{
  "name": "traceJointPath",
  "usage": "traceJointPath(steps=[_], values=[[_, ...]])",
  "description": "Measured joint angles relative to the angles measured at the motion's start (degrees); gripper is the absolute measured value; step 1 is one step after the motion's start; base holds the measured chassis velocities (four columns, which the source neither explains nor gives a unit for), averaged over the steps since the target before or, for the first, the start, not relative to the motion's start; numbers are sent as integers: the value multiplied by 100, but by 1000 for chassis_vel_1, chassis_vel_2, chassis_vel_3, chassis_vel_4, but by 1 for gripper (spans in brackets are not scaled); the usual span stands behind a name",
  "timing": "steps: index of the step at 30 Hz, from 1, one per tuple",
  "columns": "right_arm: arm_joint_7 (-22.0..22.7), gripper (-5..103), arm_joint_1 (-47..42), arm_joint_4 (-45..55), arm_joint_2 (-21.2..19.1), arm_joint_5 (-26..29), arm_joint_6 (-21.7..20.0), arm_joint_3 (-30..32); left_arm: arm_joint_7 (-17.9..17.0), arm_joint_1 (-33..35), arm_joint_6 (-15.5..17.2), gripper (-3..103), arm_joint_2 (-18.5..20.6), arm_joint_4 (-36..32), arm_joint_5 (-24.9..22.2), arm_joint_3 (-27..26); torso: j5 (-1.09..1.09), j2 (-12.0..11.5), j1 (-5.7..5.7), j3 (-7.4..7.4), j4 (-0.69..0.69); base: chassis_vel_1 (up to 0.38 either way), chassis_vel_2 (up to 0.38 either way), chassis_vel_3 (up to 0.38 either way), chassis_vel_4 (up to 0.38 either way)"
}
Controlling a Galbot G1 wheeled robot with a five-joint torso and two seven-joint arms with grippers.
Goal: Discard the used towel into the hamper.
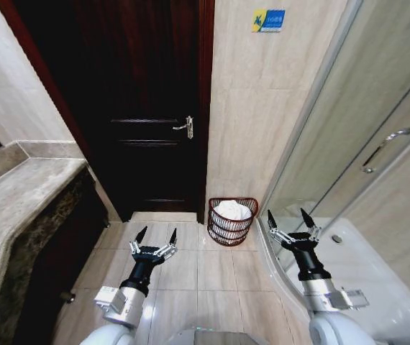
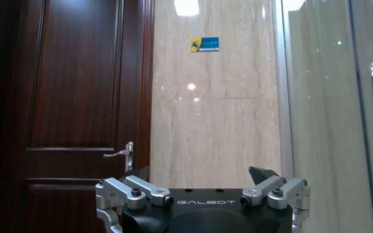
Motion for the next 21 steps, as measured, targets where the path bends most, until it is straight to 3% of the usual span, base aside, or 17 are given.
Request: traceJointPath(steps=[21], values=[[0, 100, 0, 0, 0, 0, 0, 0, 0, 0, 0, 100, 0, 0, 0, 0, 0, 0, 0, 0, 0, 105, -112, -106, 101]])
